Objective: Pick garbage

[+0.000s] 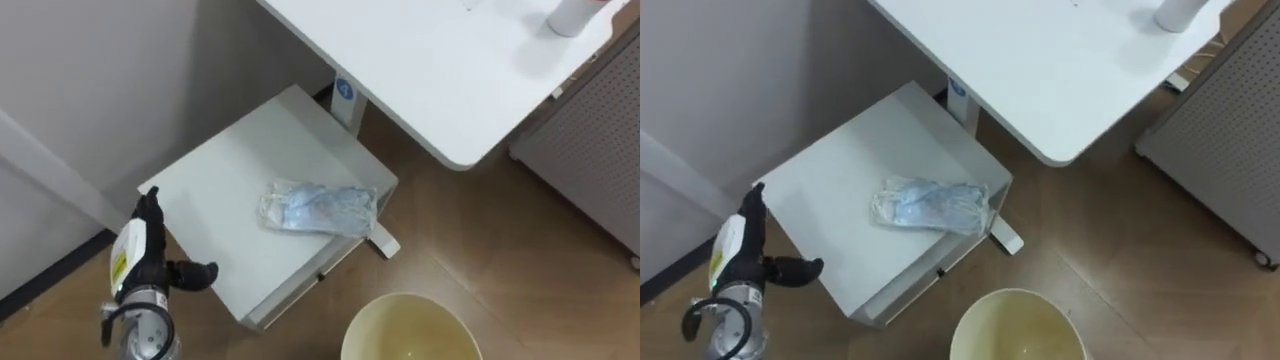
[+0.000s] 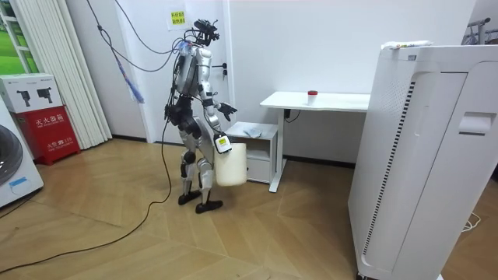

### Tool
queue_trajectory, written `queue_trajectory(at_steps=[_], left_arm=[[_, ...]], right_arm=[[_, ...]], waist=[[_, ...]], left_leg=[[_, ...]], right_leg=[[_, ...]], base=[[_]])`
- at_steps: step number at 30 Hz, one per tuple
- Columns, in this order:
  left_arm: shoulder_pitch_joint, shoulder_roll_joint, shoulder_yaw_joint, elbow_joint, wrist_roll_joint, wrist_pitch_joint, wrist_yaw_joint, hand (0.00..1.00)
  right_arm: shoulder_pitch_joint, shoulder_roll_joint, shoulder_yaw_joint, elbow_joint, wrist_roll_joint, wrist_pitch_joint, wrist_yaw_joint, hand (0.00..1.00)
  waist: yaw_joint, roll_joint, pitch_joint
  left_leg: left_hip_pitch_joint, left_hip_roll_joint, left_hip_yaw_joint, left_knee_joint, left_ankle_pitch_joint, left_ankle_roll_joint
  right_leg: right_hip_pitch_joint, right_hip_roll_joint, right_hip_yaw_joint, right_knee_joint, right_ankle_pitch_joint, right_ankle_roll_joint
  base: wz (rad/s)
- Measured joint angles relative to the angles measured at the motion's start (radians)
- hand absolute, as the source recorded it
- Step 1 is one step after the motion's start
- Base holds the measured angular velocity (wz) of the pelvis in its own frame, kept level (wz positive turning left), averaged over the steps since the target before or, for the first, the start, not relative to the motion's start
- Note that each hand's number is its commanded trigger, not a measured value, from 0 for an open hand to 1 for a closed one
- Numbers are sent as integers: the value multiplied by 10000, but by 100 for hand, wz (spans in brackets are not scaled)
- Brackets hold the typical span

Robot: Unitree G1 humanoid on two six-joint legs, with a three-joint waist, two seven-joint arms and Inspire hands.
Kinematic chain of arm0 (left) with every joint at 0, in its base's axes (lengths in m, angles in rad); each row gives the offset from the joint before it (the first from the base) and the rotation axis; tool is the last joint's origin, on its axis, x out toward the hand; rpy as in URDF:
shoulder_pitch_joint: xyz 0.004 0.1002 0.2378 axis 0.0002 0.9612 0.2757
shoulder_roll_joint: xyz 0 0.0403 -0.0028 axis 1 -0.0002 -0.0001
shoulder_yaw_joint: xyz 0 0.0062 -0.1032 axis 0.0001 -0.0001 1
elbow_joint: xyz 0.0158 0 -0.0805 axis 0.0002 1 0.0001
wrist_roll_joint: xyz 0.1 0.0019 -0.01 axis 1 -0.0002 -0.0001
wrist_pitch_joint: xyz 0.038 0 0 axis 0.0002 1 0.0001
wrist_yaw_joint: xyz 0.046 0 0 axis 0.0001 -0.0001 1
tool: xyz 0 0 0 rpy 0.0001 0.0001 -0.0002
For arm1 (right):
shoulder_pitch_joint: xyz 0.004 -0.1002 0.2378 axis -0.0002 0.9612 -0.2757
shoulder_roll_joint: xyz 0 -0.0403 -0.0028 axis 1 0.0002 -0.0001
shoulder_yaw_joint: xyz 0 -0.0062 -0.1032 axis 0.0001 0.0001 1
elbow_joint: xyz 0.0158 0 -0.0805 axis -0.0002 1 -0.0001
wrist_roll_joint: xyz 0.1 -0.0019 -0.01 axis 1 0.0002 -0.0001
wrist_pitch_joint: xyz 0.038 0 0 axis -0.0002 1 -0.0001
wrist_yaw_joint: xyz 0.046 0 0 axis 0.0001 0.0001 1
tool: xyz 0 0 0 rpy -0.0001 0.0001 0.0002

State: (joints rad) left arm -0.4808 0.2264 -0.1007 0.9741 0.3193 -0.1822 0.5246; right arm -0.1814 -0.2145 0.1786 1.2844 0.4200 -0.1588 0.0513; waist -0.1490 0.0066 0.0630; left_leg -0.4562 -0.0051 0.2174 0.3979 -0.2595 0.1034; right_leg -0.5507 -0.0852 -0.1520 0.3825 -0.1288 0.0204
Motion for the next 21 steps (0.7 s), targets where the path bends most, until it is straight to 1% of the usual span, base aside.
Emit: queue_trajectory(at_steps=[3,5,6,7,8,9,10,11,13,14,15,16,17,19,21], left_arm=[[-254,49,-25,216,44,-89,170,0],[-321,97,-18,289,28,-93,178,0],[-323,158,-21,288,26,-95,186,0],[-342,206,-25,287,18,-99,187,0],[-484,236,-28,283,-43,-173,194,0],[-545,253,-30,283,-40,-240,210,0],[-781,267,-159,281,-32,-301,247,0],[-978,382,-481,284,-24,-308,364,0],[-1111,398,-868,357,-6,-327,564,0],[-1132,417,-1014,471,-10,-373,709,0],[-1142,432,-1046,503,-10,-374,784,0],[-1220,513,-1051,581,17,-381,914,0],[-1286,566,-1041,651,56,-381,962,0],[-1583,678,-1019,1005,355,-383,1019,0],[-1592,738,-1209,1012,472,-383,1199,0]], right_arm=[[-15,-19,275,2,273,-45,-116,100],[-18,-40,369,1,449,-47,-199,100],[-46,-42,408,1,471,-48,-228,100],[-73,-45,491,1,488,-52,-284,100],[-125,-38,552,5,523,-54,-358,100],[-142,-45,557,25,560,-52,-416,100],[-112,-73,537,39,782,-47,-481,100],[-116,-66,562,31,1021,6,-533,100],[-114,-195,641,36,1282,87,-576,100],[-114,-287,645,35,1287,90,-582,100],[-115,-328,654,35,1284,90,-584,100],[-117,-384,665,32,1281,92,-545,100],[-116,-399,673,33,1284,108,-522,100],[-58,-465,673,34,1402,320,-482,100],[-40,-600,786,31,1772,431,-471,100]], waist=[[-177,-19,52],[-259,-6,71],[-366,19,98],[-448,22,132],[-558,-80,315],[-603,-81,351],[-691,-6,354],[-647,-153,356],[-649,-183,354],[-649,-182,354],[-651,-173,356],[-653,-169,356],[-671,-164,356],[-802,-163,356],[-918,-150,348]], left_leg=[[-233,74,74,396,-2,-2],[-324,148,224,650,-2,-2],[-418,198,269,895,-2,-3],[-663,282,332,1436,-2,-25],[-1352,438,349,2562,-8,-446],[-1630,496,234,2331,-41,-562],[-2021,885,78,1244,573,-835],[-2248,1086,405,1517,654,-246],[-2354,1108,622,1764,609,-172],[-2348,1116,753,1890,595,-153],[-2347,1117,769,1932,584,-142],[-2340,1113,764,1923,502,-126],[-2335,1116,757,1900,422,-102],[-2388,1141,761,2012,398,-107],[-2426,1158,774,2162,380,-138]], right_leg=[[-70,21,104,-3,7,-12],[-66,5,157,-8,7,-12],[-53,8,185,4,6,-14],[-40,9,306,47,-6,-34],[11,-9,888,183,-69,19],[-35,10,1186,259,-92,56],[-360,117,1325,703,-217,196],[-650,105,1382,1242,-555,327],[-790,-14,1175,1364,-609,359],[-787,-3,1143,1396,-615,368],[-763,-16,1114,1404,-617,372],[-834,-15,1056,1495,-639,374],[-908,-9,1053,1602,-661,349],[-1127,-77,948,2086,-771,246],[-1231,-122,916,2293,-911,172]], base=[[-9],[-11],[-4],[7],[16],[33],[20],[14],[-9],[-22],[-33],[-28],[-23],[-3],[0]])
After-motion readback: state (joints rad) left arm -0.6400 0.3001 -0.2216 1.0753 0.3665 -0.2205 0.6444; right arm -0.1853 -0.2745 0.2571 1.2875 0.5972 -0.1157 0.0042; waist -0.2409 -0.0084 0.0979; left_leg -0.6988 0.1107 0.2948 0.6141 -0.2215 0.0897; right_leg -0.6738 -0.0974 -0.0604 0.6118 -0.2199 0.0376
